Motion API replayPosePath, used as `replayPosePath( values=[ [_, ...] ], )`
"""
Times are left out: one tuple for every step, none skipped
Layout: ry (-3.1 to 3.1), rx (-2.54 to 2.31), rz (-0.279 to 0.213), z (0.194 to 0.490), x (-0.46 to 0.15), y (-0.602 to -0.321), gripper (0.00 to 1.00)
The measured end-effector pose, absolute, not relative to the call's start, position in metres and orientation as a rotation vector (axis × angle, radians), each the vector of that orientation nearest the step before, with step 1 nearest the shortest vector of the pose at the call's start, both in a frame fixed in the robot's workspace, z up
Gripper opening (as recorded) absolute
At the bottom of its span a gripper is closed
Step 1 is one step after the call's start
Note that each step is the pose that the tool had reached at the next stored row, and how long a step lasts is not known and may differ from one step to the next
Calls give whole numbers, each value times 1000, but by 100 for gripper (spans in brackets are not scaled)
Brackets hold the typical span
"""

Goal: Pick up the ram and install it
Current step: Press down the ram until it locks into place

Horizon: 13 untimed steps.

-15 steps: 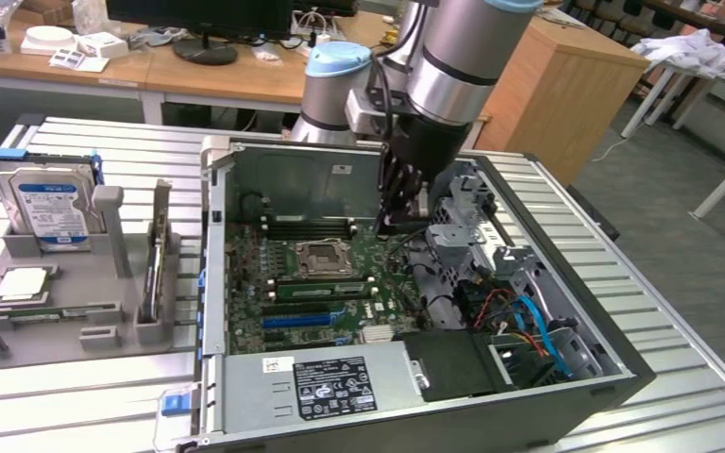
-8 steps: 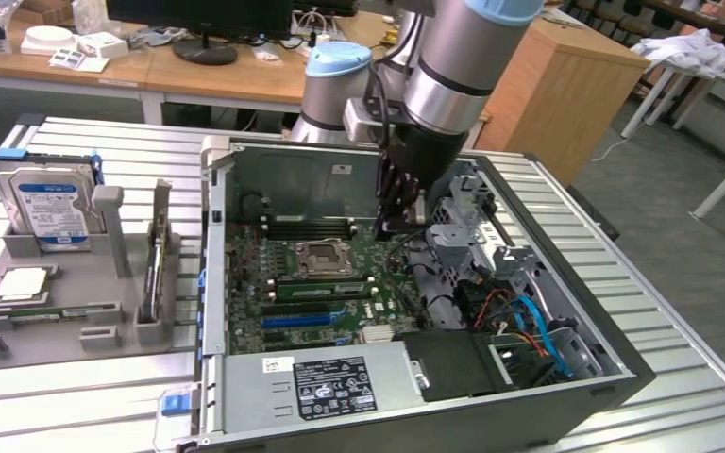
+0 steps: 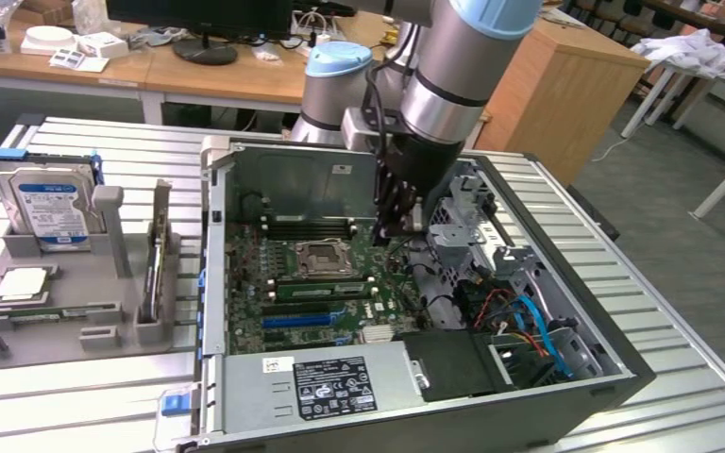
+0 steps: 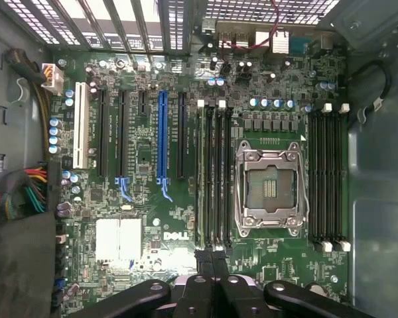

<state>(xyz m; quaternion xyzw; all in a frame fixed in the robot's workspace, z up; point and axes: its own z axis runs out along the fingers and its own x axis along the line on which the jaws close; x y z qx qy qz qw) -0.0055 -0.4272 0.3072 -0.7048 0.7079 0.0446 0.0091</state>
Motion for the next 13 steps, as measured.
replayPosePath(
  values=[
    [2211, -2201, 140, 306, -6, -427, 11],
    [2211, -2201, 139, 305, -6, -427, 11],
    [2211, -2201, 139, 304, -6, -427, 11],
    [2211, -2202, 139, 303, -6, -427, 11],
    [2211, -2201, 139, 301, -6, -427, 11],
    [2211, -2201, 139, 300, -6, -427, 11],
    [2211, -2201, 139, 299, -6, -427, 11],
    [2211, -2202, 139, 298, -6, -427, 11],
    [2211, -2201, 139, 296, -6, -427, 11],
    [2211, -2201, 139, 295, -6, -427, 11],
    [2211, -2201, 139, 294, -6, -427, 11],
    [2211, -2201, 139, 293, -6, -427, 11],
    [2211, -2202, 139, 292, -6, -427, 11]
  ],
)
